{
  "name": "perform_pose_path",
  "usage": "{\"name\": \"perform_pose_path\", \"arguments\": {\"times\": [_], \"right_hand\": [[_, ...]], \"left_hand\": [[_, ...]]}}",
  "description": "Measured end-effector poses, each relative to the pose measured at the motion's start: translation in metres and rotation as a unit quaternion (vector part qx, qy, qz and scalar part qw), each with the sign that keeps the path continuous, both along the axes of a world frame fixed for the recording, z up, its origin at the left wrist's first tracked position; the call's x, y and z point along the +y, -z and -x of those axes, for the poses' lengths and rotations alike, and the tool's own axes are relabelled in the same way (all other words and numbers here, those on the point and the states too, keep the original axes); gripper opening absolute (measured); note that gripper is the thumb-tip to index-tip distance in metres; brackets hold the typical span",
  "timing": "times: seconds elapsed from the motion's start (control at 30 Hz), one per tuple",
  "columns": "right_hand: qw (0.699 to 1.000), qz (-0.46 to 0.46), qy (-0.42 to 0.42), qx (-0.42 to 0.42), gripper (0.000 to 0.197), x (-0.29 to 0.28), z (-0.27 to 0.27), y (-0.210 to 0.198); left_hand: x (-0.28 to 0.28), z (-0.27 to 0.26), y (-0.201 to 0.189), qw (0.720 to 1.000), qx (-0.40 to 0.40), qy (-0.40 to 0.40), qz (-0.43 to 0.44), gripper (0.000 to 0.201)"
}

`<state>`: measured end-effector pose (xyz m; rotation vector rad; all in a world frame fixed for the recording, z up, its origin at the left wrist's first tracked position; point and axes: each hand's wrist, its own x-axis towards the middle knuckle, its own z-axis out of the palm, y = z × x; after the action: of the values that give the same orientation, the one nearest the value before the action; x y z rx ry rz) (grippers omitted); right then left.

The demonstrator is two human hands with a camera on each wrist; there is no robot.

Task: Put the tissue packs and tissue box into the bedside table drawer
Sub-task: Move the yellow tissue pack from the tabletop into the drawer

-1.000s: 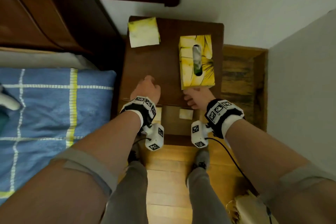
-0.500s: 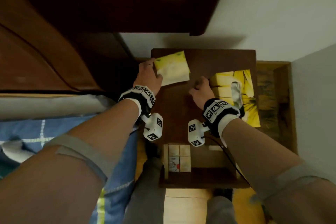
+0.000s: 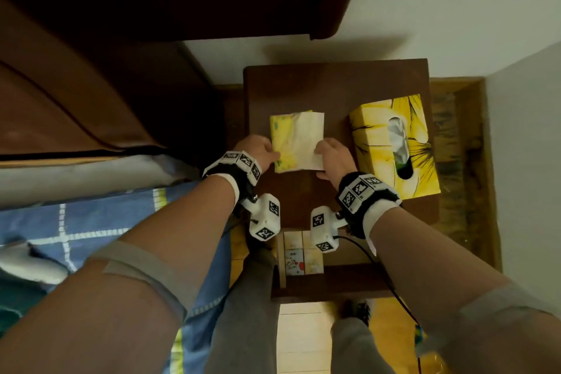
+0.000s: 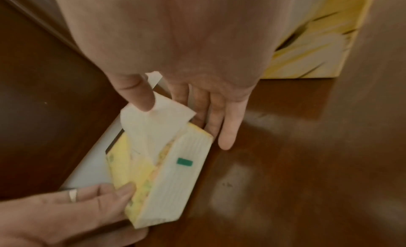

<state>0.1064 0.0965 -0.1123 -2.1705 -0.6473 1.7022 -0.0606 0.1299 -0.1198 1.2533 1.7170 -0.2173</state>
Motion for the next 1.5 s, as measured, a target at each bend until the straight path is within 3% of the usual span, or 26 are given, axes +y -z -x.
{"name": "perform_pose_path", "arguments": {"times": [0.07,0.17,0.27,0.33,0.4,0.47,0.57,0.7,0.8,0.9,0.97,1.03,1.1,1.2,1.27,1.37,1.5], "right_hand": [[1.0,-0.002,-0.007,0.029,0.047,-0.022,-0.004,-0.005],[0.996,-0.024,-0.083,0.019,0.059,-0.066,-0.016,-0.008],[0.987,0.002,-0.154,0.051,0.065,-0.124,-0.035,-0.011],[0.975,0.048,-0.205,0.065,0.058,-0.163,-0.049,-0.01],[0.963,0.079,-0.254,0.04,0.045,-0.196,-0.063,-0.003],[0.958,0.096,-0.27,0.001,0.039,-0.219,-0.073,0.011],[0.964,0.111,-0.24,-0.032,0.043,-0.235,-0.073,0.037],[0.971,0.112,-0.206,-0.054,0.055,-0.242,-0.054,0.073],[0.968,0.102,-0.219,-0.065,0.07,-0.241,-0.038,0.09],[0.963,0.076,-0.247,-0.076,0.072,-0.245,-0.031,0.106],[0.946,0.08,-0.3,-0.087,0.075,-0.25,-0.028,0.11],[0.905,0.113,-0.391,-0.119,0.088,-0.253,-0.027,0.108],[0.889,0.14,-0.415,-0.132,0.095,-0.253,-0.026,0.11],[0.936,0.14,-0.289,-0.143,0.092,-0.247,-0.026,0.104],[0.966,0.1,-0.199,-0.133,0.076,-0.24,-0.028,0.101],[0.97,0.098,-0.209,-0.081,0.057,-0.233,-0.023,0.1],[0.965,0.119,-0.22,-0.084,0.058,-0.224,-0.023,0.098]], "left_hand": [[-0.034,0.0,-0.003,0.999,-0.025,-0.03,0.004,0.015],[-0.087,-0.005,-0.009,0.99,-0.068,-0.121,0.023,0.032],[-0.144,-0.009,-0.016,0.977,-0.006,-0.21,-0.016,0.06],[-0.181,-0.01,-0.017,0.973,0.064,-0.22,-0.042,0.057],[-0.218,-0.016,-0.015,0.978,0.101,-0.182,-0.009,0.044],[-0.252,-0.022,-0.004,0.984,0.101,-0.144,0.015,0.036],[-0.279,-0.028,0.014,0.987,0.059,-0.147,0.033,0.029],[-0.295,-0.024,0.047,0.989,0.024,-0.139,0.039,0.046],[-0.3,-0.026,0.07,0.994,0.002,-0.106,0.019,0.045],[-0.298,-0.029,0.078,0.994,-0.006,-0.111,0.017,0.045],[-0.298,-0.028,0.08,0.991,0.0,-0.135,0.025,0.045],[-0.295,-0.027,0.078,0.989,0.011,-0.14,0.037,0.046],[-0.292,-0.027,0.075,0.992,0.01,-0.12,0.045,0.048],[-0.283,-0.029,0.071,0.993,0.001,-0.111,0.035,0.051],[-0.276,-0.028,0.071,0.992,-0.003,-0.123,0.027,0.054],[-0.268,-0.028,0.071,0.993,-0.012,-0.116,0.03,0.058],[-0.266,-0.03,0.073,0.995,0.002,-0.098,-0.01,0.054]]}}
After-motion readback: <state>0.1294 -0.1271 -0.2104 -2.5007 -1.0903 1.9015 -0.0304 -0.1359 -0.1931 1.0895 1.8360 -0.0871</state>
